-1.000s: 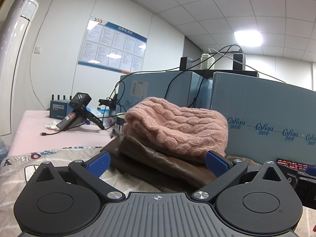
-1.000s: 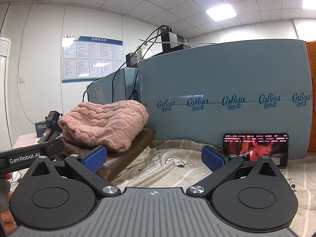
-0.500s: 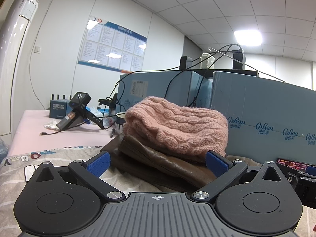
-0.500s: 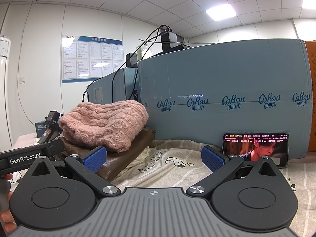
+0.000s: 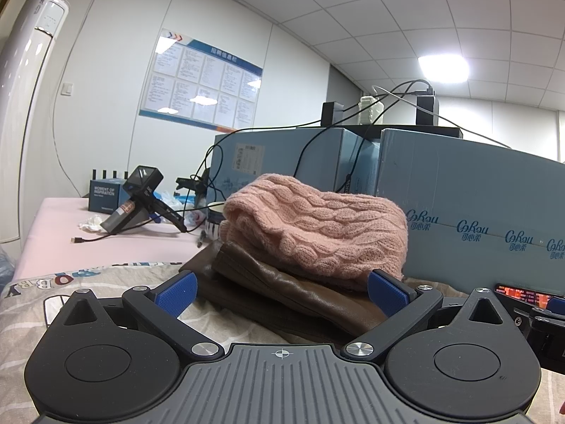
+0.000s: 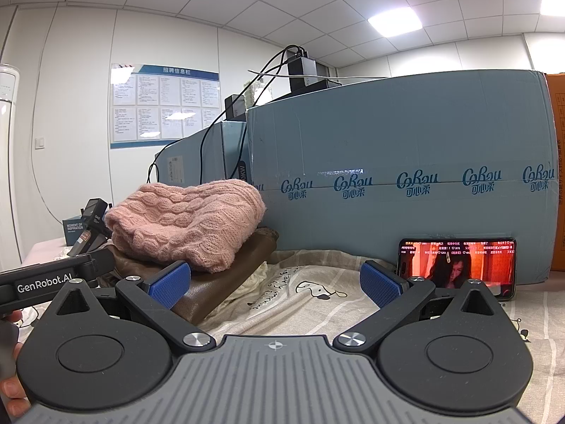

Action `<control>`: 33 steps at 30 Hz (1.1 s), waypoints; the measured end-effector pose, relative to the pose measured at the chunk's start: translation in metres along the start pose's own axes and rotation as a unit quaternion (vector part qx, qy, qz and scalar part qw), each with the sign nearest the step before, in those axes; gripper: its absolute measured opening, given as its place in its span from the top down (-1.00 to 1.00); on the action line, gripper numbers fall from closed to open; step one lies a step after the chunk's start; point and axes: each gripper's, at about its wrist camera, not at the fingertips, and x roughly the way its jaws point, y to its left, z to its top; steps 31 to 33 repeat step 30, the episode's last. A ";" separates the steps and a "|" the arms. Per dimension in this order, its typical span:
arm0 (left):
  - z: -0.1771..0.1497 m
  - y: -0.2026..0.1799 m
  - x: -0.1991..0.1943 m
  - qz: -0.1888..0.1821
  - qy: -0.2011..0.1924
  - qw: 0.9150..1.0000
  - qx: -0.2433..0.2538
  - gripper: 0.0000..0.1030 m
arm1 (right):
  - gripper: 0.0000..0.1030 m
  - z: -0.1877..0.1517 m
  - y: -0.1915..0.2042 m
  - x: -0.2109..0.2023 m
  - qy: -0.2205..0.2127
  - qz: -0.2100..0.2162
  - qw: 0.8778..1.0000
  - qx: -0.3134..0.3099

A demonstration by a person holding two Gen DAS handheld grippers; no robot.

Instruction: Fold clothes

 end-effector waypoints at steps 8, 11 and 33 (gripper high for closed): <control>0.000 0.000 0.000 0.000 0.000 1.000 0.000 -1.00 | -1.00 0.000 0.000 0.000 0.000 0.000 1.000 0.000; 0.000 0.000 0.000 0.000 -0.001 1.000 0.000 -1.00 | -1.00 0.000 0.000 0.000 0.000 0.000 1.000 0.000; 0.000 0.000 -0.001 -0.003 -0.004 1.000 0.000 -1.00 | -1.00 0.000 0.000 0.001 0.000 0.000 1.000 0.000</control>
